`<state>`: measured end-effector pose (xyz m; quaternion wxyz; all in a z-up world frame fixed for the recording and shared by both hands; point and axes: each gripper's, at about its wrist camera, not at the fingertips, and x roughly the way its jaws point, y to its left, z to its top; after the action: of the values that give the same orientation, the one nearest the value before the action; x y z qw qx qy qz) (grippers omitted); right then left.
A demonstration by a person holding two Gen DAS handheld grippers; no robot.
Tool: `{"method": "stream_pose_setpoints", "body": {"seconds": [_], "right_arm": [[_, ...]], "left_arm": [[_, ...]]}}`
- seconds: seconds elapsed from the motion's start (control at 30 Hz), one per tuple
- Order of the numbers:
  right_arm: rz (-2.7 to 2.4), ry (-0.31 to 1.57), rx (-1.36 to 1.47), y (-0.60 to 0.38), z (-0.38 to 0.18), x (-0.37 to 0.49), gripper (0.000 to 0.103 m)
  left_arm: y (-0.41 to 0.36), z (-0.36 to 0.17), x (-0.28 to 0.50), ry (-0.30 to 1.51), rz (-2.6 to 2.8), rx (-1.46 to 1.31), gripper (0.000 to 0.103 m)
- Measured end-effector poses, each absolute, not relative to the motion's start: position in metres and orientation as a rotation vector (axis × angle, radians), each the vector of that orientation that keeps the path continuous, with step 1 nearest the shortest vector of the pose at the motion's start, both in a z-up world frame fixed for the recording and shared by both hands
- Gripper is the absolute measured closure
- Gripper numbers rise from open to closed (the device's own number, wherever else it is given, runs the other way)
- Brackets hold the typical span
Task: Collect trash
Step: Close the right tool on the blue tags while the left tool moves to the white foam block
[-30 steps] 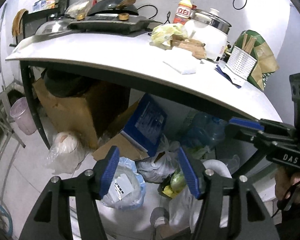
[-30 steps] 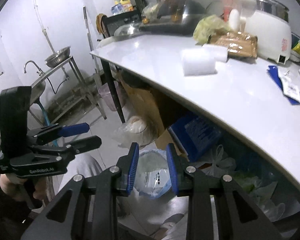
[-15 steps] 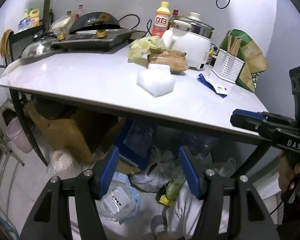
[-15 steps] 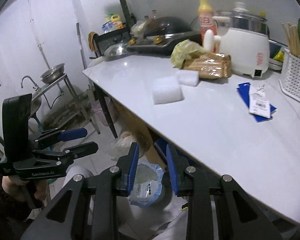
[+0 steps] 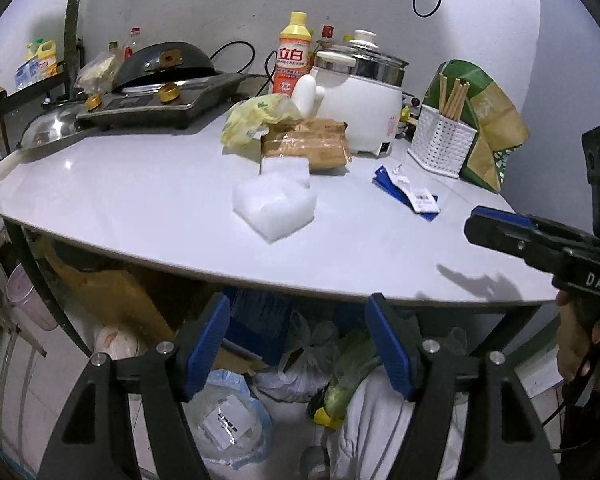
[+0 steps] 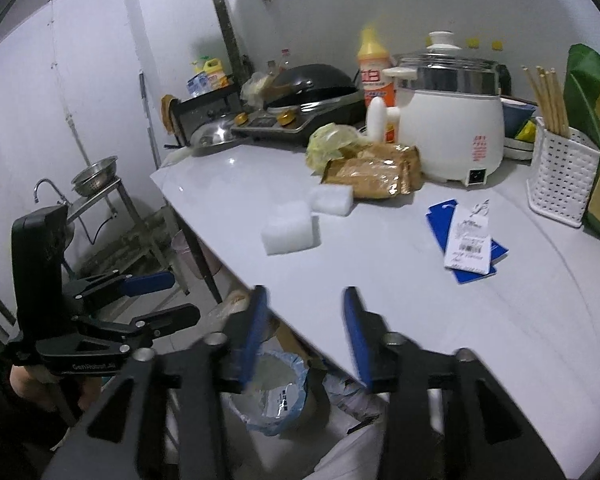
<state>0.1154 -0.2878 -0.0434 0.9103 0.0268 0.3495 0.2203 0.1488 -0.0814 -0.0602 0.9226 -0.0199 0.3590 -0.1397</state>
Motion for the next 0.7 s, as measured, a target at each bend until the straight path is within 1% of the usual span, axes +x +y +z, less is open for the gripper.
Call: {"method": "stream_pose_setpoints", "body": {"seconds": [0.1,0.17,0.3,0.5,0.7], "right_arm": [[0.435,0.716,0.058,-0.296,-0.042,0.125,0.055],[0.423,0.717,0.059,-0.301,-0.043,0.131,0.054],[0.39,0.716,0.053,-0.315,-0.045,0.145,0.048],[0.335,0.723,0.05,-0.338,-0.051,0.169,0.048],[0.291,0.734,0.068,-0.356,-0.06,0.187,0.047]], "left_arm": [[-0.087,-0.057,0.159,0.734,-0.284,-0.037,0.032],[-0.09,-0.057,0.166,0.733,-0.282,-0.037,0.028],[-0.094,-0.056,0.181,0.734,-0.276,-0.052,0.026],[-0.101,-0.057,0.205,0.74,-0.269,-0.062,0.024],[-0.102,-0.067,0.235,0.767,-0.211,-0.091,0.018]]}}
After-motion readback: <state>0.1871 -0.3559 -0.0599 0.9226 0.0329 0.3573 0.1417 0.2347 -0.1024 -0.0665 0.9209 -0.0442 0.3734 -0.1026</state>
